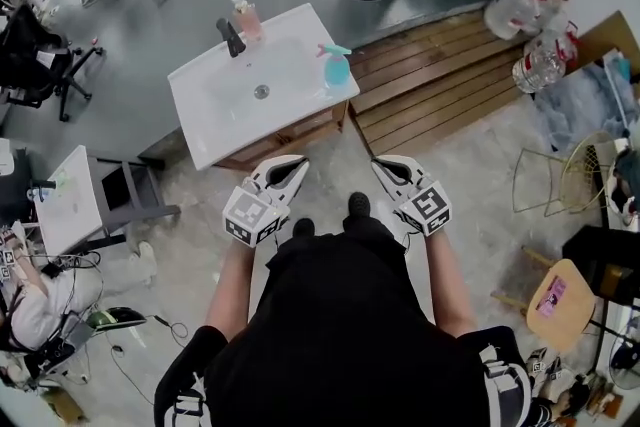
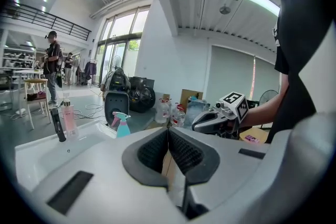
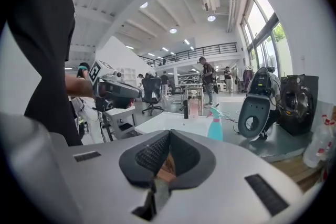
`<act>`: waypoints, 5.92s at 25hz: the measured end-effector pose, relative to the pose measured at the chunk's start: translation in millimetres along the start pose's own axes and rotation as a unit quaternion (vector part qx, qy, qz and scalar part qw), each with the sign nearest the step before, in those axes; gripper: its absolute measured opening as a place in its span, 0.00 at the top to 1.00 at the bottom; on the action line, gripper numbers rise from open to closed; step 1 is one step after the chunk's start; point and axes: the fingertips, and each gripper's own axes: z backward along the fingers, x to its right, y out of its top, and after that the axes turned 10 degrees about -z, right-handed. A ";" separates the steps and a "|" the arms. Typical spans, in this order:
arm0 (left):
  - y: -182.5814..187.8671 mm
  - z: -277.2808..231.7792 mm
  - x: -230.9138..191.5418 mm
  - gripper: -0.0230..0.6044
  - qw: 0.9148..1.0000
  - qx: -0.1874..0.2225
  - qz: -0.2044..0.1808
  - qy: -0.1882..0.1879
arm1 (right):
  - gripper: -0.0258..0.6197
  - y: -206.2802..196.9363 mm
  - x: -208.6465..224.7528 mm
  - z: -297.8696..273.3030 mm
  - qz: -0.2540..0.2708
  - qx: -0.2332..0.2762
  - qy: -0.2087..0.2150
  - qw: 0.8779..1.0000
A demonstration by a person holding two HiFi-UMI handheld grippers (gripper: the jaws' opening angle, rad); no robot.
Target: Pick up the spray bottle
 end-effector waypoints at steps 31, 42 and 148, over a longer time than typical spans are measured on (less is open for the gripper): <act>25.4 -76.0 2.2 0.93 0.989 -0.004 0.040 0.140 | 0.83 17.7 109.2 1.8 0.051 -0.042 0.136 0.989; 17.2 -60.8 8.8 0.93 0.987 -0.019 0.049 0.154 | 0.64 31.6 121.5 -9.5 0.076 -0.035 0.124 0.989; -28.1 -64.8 -317.9 0.93 0.994 -0.011 0.057 0.094 | 0.68 68.5 257.1 -318.7 -0.003 -0.035 -0.022 0.999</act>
